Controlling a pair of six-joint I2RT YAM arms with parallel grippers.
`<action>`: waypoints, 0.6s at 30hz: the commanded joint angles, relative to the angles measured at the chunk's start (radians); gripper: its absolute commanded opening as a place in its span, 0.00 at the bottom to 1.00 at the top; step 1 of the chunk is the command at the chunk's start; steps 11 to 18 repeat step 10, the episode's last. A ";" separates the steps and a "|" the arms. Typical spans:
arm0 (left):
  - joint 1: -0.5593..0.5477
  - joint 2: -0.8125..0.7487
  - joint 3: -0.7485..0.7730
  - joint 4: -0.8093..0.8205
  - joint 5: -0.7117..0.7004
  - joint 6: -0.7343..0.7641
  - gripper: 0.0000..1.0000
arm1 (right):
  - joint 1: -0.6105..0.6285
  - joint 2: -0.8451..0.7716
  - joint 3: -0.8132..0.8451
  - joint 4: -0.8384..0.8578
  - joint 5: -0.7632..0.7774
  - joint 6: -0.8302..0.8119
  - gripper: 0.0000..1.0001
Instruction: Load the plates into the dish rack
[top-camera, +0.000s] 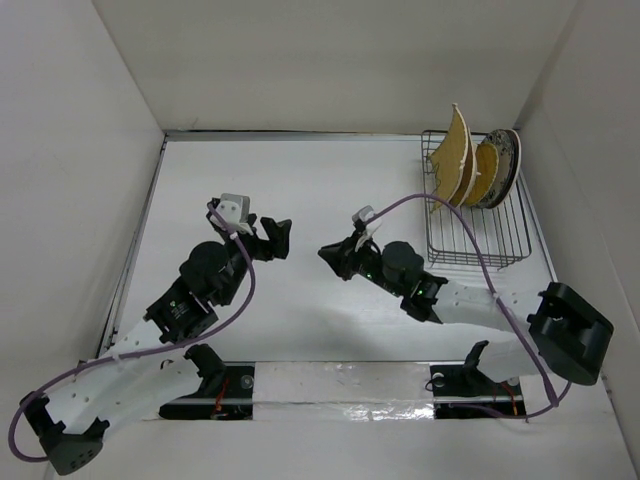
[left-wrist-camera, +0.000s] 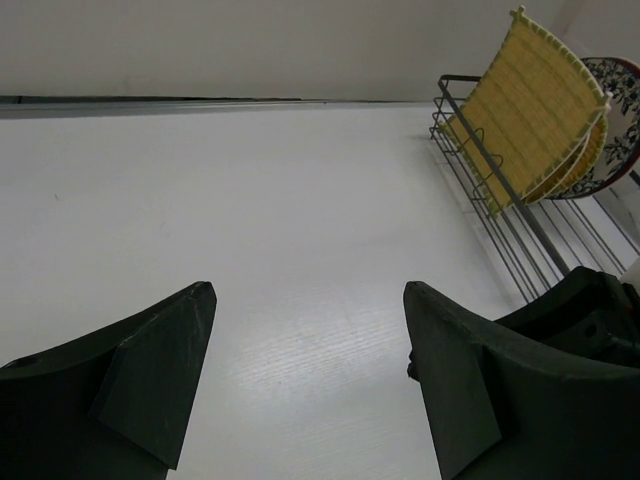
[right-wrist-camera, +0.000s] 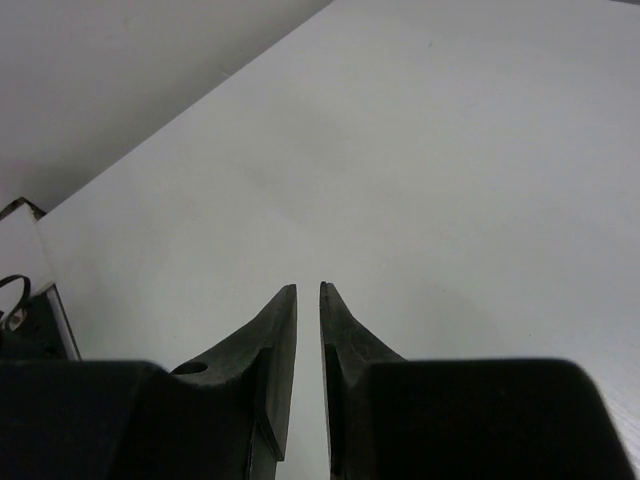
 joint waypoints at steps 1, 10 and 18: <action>0.004 0.016 0.009 0.069 -0.028 0.036 0.73 | 0.015 0.026 0.026 0.094 0.096 -0.049 0.21; 0.004 -0.047 -0.052 0.071 -0.033 0.048 0.73 | 0.024 0.147 0.059 0.121 0.056 -0.011 0.21; 0.004 -0.047 -0.052 0.071 -0.033 0.048 0.73 | 0.024 0.147 0.059 0.121 0.056 -0.011 0.21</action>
